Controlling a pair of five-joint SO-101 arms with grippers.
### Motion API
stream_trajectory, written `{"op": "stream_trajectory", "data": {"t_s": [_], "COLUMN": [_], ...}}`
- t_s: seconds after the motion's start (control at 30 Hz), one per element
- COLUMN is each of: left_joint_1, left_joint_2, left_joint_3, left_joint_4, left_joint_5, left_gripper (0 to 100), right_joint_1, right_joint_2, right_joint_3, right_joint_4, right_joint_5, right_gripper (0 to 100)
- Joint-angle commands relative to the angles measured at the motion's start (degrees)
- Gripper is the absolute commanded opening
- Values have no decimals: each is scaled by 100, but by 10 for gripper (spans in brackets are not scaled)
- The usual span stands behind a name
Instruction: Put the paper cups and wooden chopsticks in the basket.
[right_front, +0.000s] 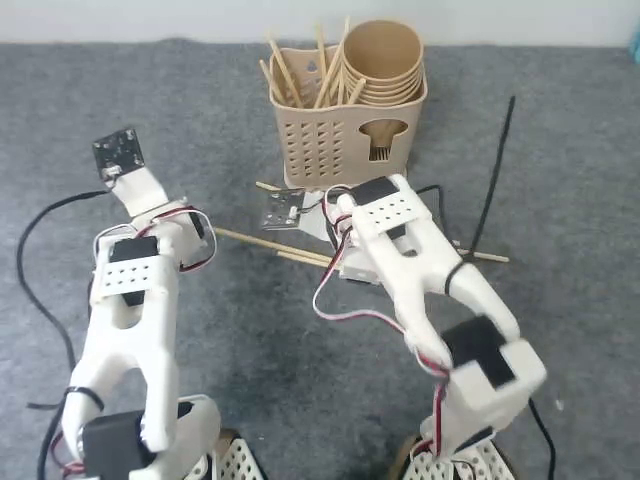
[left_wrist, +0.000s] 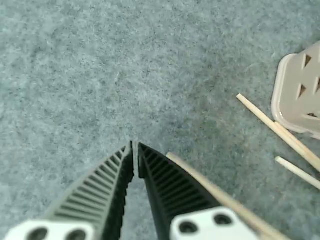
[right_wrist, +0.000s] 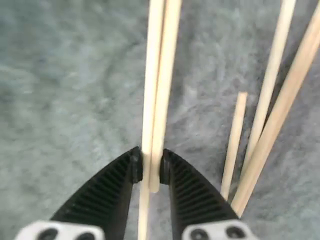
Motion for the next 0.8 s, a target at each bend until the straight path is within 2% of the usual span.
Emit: {"op": "stream_trajectory", "data": {"t_s": [0.0, 0.17, 0.33, 0.57, 0.77], "left_joint_1": [-26, -35, -35, -211, -185], "left_joint_2": [-26, -26, -26, -26, -26], "left_joint_3": [-22, -22, -22, -13, 66], "left_joint_4": [-123, -123, -123, -264, -290], "left_joint_5": [-79, -79, -79, -62, -62], "left_gripper": [13, 13, 13, 13, 13], "right_joint_1": [-233, -268, -242, 382, 936], "right_joint_2": [-1279, -2730, -3609, -3908, -3916], "right_joint_3": [-158, -176, -176, -167, -193], "right_joint_4": [418, 426, 312, -1279, -1921], "right_joint_5": [-97, -615, -730, -2637, -3305], "right_gripper": [9, 8, 8, 8, 8]}}
